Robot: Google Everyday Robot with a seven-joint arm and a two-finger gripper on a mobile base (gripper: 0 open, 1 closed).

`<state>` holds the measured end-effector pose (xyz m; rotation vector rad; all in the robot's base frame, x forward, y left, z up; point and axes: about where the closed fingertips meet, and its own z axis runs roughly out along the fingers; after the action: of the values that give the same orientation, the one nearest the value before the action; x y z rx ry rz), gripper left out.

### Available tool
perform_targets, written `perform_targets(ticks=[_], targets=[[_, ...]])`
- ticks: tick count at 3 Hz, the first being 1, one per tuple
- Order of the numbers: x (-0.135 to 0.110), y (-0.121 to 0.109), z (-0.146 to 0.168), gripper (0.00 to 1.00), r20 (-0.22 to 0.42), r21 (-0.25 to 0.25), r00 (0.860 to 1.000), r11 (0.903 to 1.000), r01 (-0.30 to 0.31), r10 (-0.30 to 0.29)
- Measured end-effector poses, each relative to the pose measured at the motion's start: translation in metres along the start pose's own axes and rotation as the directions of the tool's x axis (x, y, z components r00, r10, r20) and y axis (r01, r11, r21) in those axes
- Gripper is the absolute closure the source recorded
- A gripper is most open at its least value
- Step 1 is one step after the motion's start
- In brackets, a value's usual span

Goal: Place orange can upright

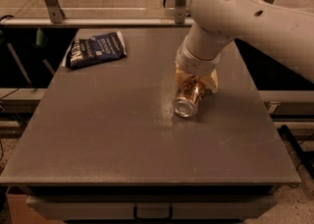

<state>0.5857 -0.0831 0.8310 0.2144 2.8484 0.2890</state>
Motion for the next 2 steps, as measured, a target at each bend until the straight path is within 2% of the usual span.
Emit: perform_targets(ticks=[1, 2], targets=[[0.000, 0.000, 0.000, 1.00, 0.000, 0.000, 1.000, 1.0000, 0.000, 0.000], [-0.012, 0.001, -0.011, 1.00, 0.047, -0.041, 0.997, 0.9974, 0.059, -0.057]])
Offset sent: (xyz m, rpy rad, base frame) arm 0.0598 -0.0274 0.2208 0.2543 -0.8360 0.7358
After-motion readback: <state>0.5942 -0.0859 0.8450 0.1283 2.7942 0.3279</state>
